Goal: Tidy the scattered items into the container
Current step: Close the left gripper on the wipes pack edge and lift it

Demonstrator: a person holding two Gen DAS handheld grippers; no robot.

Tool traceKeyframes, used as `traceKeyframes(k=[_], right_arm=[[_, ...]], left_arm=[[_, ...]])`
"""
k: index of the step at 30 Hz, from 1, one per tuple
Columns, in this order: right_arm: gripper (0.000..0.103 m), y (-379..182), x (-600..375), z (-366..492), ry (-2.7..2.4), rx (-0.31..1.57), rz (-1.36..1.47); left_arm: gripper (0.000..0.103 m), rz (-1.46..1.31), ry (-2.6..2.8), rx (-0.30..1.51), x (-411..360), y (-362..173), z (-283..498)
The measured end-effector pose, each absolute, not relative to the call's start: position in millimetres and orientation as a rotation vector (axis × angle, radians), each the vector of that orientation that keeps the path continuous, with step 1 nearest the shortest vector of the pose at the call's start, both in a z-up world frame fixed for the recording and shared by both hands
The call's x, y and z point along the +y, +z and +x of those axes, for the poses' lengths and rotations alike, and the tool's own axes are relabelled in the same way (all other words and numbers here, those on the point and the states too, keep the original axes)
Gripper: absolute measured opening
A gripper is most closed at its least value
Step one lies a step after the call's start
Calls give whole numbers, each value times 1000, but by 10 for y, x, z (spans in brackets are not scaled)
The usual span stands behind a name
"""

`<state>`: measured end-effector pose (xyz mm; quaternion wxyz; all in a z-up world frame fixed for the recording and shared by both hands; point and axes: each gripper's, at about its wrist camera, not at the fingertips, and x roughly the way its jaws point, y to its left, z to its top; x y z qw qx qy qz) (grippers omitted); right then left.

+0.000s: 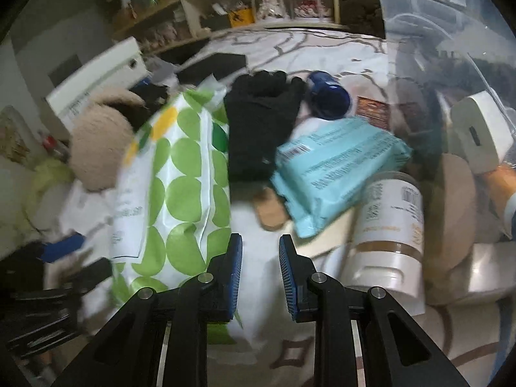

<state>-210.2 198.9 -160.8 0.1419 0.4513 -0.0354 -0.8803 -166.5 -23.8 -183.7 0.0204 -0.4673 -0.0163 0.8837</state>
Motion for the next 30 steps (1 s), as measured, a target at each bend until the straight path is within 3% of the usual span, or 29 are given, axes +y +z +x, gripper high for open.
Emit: traceKeyframes(k=[5, 8, 16, 25, 30], right_arm=[[26, -1564, 1859, -2022, -2459, -165, 1264], [26, -1538, 1778, -1989, -2413, -195, 1240], [26, -1558, 1645, -1934, -2289, -329, 1214], [26, -1529, 1542, -1963, -2169, -510, 1212], [26, -1502, 1479, -1987, -2139, -561, 1214]], left_arm=[[67, -1386, 2764, -210, -469, -1677, -1613], [77, -1302, 2763, -305, -547, -1551, -1558], [80, -1297, 2730, -432, -633, -1448, -1532], [84, -1284, 2691, -532, -847, -1371, -1319], [84, -1203, 2700, -430, -808, -1238, -1112]])
